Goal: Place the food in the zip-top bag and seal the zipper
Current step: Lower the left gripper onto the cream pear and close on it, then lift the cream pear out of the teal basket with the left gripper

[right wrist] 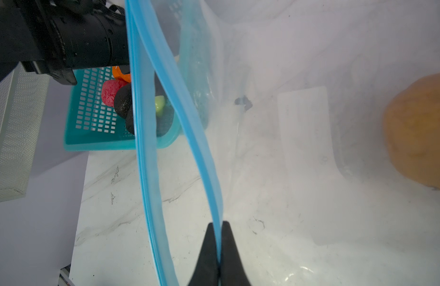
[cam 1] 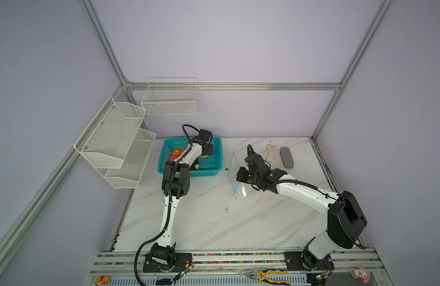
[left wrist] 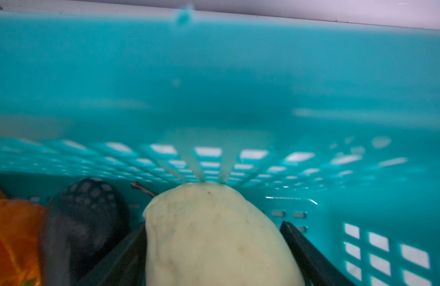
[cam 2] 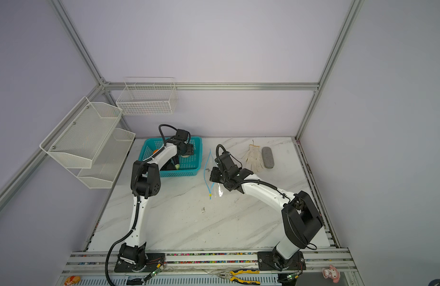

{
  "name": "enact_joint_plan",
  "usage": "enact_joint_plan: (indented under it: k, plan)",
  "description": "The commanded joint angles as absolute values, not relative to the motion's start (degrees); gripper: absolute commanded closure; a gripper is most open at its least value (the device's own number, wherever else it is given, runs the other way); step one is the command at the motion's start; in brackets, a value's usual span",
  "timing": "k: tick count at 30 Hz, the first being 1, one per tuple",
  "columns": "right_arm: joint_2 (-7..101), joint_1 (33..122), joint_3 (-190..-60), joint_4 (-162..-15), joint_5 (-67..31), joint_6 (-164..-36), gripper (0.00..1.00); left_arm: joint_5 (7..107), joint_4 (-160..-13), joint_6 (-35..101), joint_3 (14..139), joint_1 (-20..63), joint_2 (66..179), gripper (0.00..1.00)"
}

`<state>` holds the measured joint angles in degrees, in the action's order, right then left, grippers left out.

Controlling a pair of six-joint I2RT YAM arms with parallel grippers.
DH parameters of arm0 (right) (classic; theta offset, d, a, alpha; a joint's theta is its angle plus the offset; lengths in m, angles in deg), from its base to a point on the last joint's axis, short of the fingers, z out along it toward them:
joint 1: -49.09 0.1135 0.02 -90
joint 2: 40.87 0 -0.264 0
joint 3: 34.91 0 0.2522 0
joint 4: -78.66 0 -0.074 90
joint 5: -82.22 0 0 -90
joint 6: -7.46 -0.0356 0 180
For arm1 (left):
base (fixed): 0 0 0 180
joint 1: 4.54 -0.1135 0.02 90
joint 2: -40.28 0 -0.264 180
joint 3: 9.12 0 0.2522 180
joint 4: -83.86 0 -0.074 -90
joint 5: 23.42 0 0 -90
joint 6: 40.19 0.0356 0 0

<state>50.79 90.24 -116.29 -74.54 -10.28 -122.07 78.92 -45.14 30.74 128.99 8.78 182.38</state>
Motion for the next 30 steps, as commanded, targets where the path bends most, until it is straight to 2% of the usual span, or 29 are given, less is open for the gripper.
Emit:
enact_joint_plan:
  k: [1, 8, 16, 30]
  plan:
    - [50.9, 90.1, -116.1, -75.2, -9.8, -122.6, 1.0, 80.0, -45.6, 30.3, 134.5, 8.8, 182.3, 0.23]
    - [51.2, 90.1, -116.2, -75.3, -9.7, -122.8, 1.0, 77.6, -45.5, 29.3, 132.8, 8.8, 180.5, 0.3]
    - [51.5, 90.1, -115.9, -76.5, -10.2, -123.1, 1.0, 75.7, -45.4, 27.7, 124.3, 8.8, 174.6, 0.37]
    - [51.9, 90.1, -116.0, -77.6, -11.0, -122.8, 1.0, 72.3, -44.8, 25.6, 115.4, 10.0, 167.8, 0.42]
